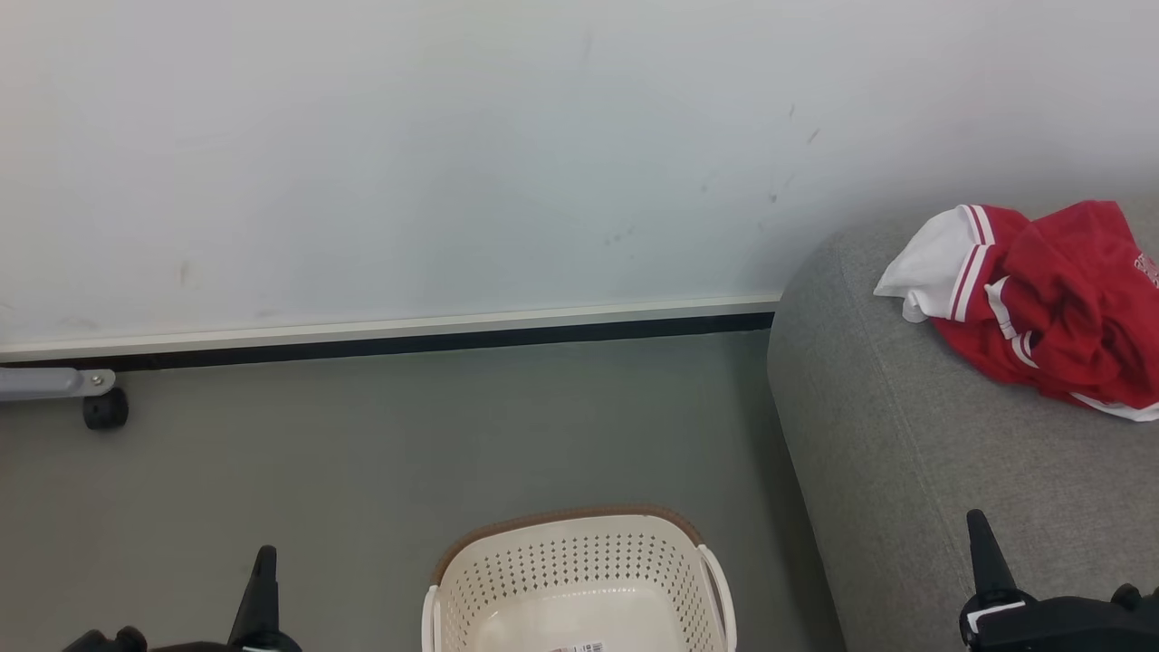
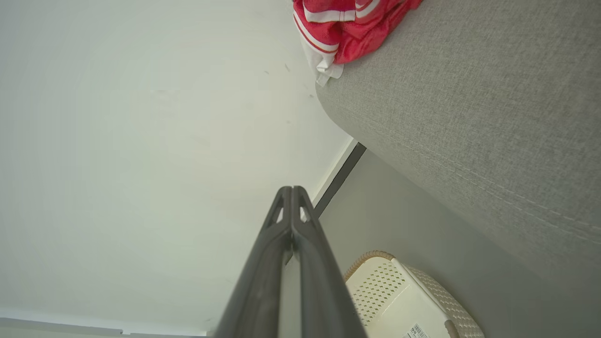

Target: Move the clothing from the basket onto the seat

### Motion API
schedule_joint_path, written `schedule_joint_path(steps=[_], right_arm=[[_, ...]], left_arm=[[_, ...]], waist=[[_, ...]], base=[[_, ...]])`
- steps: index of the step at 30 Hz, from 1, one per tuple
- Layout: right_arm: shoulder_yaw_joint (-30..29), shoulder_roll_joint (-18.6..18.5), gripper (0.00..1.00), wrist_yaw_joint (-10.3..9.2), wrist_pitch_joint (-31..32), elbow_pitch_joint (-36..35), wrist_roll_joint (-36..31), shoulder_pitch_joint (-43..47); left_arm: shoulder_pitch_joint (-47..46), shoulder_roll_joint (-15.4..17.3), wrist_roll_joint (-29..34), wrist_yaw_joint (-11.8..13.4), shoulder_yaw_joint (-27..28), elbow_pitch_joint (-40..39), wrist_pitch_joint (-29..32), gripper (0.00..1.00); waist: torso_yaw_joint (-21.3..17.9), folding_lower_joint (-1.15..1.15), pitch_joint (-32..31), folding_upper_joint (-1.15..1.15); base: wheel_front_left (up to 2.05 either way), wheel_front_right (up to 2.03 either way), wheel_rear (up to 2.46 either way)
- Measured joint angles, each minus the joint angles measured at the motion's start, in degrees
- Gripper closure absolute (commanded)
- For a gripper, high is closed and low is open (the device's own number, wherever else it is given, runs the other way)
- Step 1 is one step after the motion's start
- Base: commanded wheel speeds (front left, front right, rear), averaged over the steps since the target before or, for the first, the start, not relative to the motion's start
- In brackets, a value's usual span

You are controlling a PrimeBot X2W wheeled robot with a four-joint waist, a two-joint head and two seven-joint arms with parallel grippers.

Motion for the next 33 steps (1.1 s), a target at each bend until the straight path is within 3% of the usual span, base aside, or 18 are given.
schedule_joint_path(steps=[33], right_arm=[[-7.5, 2.1, 1.00, 4.16, 6.5, 2.7, 22.9, -2.5]], left_arm=[[-5.1, -1.6, -22.4, -4.6, 3.7, 3.3, 6.5, 1.00]], waist=[[0.4, 0.00, 0.7, 0.00]], base=[[0.00, 0.00, 0.00]])
